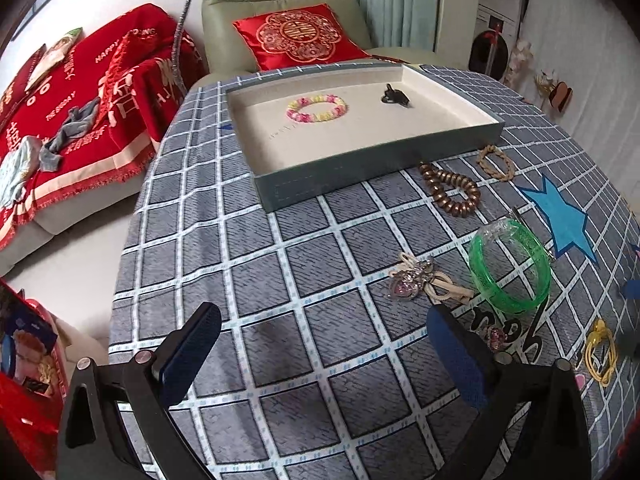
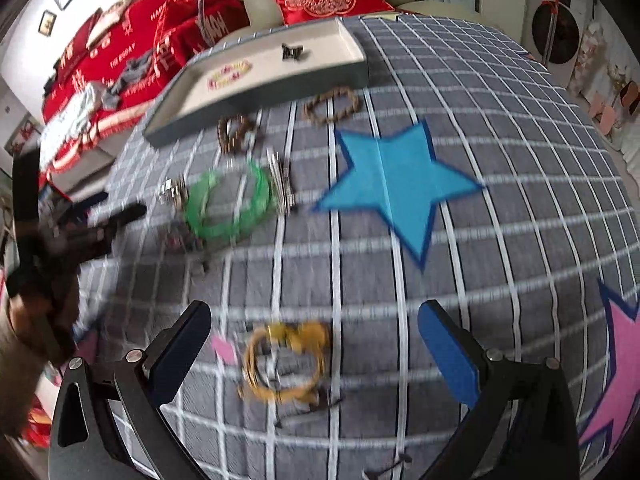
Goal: Organize jewelry
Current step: 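Grasp the heart pendant with the left gripper while the right grasps the yellow cord bracelet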
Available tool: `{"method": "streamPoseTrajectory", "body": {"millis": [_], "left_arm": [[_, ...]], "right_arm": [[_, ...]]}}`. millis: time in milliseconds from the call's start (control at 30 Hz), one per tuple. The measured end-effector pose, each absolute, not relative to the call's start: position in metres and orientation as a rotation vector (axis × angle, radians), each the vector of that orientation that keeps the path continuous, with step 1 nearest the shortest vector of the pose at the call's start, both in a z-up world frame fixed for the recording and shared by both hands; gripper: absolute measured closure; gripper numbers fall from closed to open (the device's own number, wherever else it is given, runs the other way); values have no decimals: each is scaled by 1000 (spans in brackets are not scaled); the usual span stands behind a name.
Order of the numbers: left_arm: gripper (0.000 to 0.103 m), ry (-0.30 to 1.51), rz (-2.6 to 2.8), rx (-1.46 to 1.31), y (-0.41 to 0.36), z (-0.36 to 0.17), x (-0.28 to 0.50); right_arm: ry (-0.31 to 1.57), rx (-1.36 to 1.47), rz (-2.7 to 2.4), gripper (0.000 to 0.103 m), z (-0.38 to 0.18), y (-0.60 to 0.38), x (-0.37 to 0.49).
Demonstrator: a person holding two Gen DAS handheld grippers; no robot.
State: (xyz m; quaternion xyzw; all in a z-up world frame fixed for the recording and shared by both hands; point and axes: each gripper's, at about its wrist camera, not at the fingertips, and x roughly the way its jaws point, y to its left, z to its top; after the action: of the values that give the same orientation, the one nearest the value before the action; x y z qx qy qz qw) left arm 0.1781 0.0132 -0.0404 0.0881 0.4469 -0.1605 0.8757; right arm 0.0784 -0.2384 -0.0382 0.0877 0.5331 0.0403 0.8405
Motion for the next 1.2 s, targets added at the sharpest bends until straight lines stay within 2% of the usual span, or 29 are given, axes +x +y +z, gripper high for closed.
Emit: {"method": "streamPoseTrajectory", "body": {"millis": [267,300,333,433,500,567,600,667,700,800,900,967,1000,1200], "left_arm": [[0,942,-385,230,-8,-48,180],[7,939,-392,236,-10,-48,180],[10,947,-398,245,-13,-49,181],[11,955,-413,229,-16,-50,185],[20,960,-432,207,-16,-49,186],[24,959,-434,207,-17,-49,186],[32,951,-441,213,-19,-48,184],[40,949,-452,222,-22,-47,183],[49,949,-458,224,-23,-46,183],[68,949,-478,232,-26,-45,180],[70,945,-488,231,-26,-43,178],[70,943,-486,218,-24,-42,176],[70,941,-485,211,-23,-41,175],[70,911,-477,162,-12,-26,170]], "right_arm": [[1140,115,61,1,-53,-223,56],[1140,103,57,2,-55,-220,55],[1143,96,56,5,-57,-218,55],[1133,38,30,10,-59,-211,54],[1127,-5,14,16,-60,-205,54],[1113,-20,19,23,-58,-202,52],[1111,-22,22,25,-58,-201,52],[1108,-25,28,31,-56,-199,50],[1106,-26,32,32,-56,-198,50],[1105,-30,43,45,-54,-194,49],[1107,-29,49,61,-52,-192,48],[1106,-26,51,84,-51,-191,48],[1107,-24,49,89,-51,-191,49],[1086,15,52,93,-44,-197,50]]}}
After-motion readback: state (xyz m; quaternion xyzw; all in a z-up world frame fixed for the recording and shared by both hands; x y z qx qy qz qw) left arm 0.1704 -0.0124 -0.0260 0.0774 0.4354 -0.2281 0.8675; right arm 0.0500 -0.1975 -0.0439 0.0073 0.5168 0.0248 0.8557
